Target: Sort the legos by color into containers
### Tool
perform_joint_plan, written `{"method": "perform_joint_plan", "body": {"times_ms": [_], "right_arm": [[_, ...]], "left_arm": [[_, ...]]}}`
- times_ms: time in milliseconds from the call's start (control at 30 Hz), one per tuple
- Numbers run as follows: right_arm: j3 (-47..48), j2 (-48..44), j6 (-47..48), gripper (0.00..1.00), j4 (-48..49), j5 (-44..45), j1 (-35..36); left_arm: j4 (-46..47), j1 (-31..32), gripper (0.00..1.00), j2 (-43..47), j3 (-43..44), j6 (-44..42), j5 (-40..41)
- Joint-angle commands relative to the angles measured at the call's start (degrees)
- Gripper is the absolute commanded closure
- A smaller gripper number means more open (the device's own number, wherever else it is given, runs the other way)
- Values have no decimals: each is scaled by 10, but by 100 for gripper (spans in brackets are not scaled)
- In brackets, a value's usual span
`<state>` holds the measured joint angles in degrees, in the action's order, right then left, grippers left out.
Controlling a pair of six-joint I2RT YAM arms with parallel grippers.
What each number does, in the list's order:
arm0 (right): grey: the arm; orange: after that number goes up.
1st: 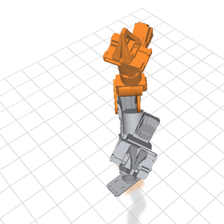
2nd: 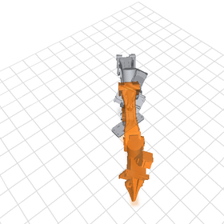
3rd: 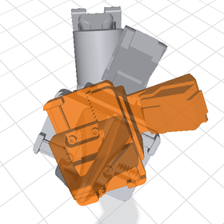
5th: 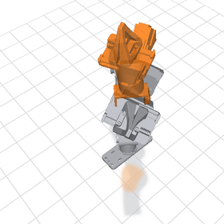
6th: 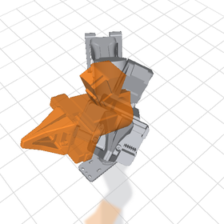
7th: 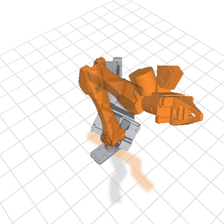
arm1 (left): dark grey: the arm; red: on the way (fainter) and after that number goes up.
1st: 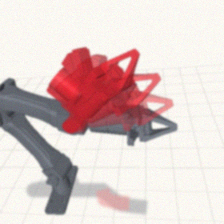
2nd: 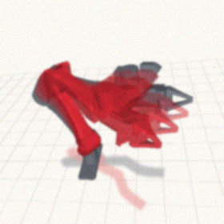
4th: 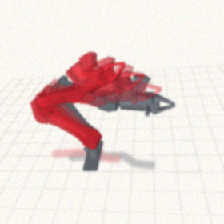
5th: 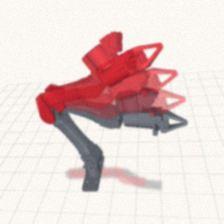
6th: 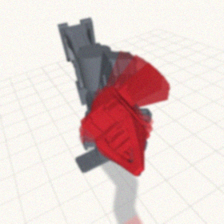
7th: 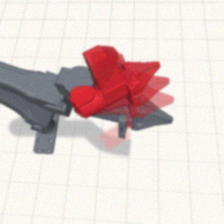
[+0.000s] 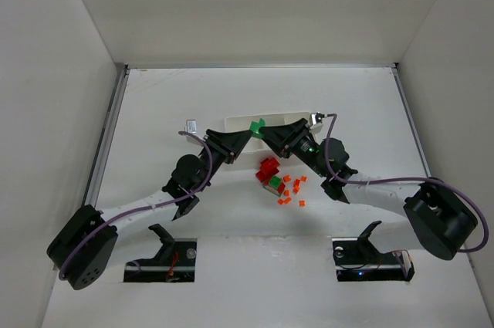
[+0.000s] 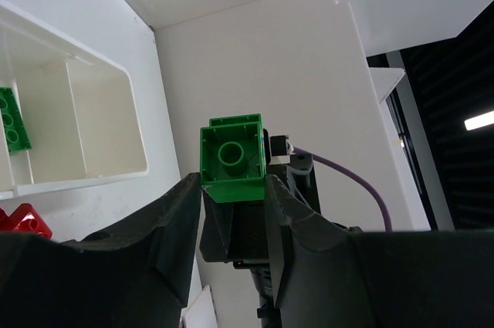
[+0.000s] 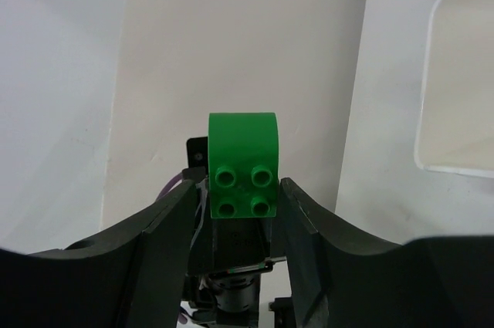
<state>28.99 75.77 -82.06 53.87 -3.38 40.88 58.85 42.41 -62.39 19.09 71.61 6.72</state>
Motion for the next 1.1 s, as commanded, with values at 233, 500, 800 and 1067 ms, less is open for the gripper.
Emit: {"method": "perform_joint_plan", "body": {"times_ms": [233, 500, 800, 1067], "right_arm": [[4, -8, 17, 68, -1, 7, -9], [-7, -23, 30, 78, -22, 14, -7], [-17, -29, 29, 78, -25, 7, -7], [-17, -13, 22, 78, -11, 7, -5]], "left_arm": [[26, 8, 87, 10, 0, -2, -1], [26, 6, 64, 1, 12, -2, -18], [26, 3, 57, -16, 31, -5, -17], [37, 2, 71, -37, 38, -5, -18]]}}
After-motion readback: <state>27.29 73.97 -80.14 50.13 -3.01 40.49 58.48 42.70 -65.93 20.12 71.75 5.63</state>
